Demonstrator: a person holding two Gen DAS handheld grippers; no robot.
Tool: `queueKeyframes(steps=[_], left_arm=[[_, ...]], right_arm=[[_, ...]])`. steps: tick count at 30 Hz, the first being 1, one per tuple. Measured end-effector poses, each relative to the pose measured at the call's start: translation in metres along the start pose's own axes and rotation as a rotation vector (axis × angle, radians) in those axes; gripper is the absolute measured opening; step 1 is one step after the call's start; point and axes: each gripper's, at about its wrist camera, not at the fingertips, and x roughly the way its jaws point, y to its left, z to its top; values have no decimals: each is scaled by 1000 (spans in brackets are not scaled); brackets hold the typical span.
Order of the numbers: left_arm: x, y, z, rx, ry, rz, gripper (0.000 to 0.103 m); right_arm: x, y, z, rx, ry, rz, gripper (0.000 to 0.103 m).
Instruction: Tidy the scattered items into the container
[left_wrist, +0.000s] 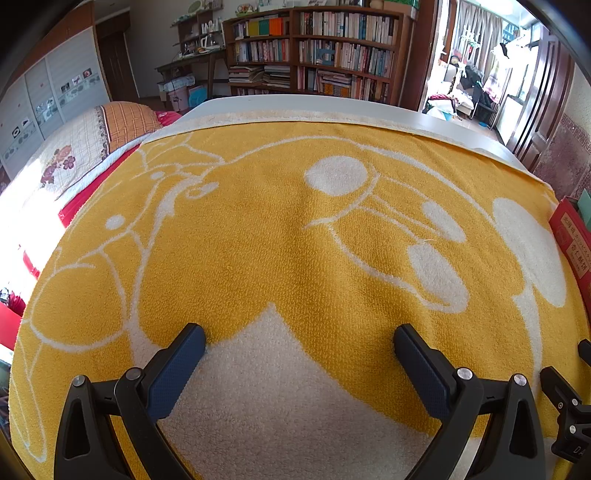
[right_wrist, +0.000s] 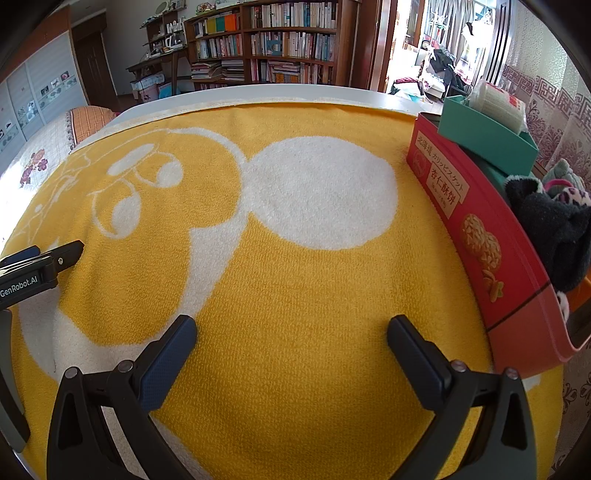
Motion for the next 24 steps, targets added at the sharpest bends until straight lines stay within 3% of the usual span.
queueKeyframes(steps=[24], left_arm=[[3,2,2,0,0,0,103]], right_arm=[[-3,-2,0,-1,0,0,103]])
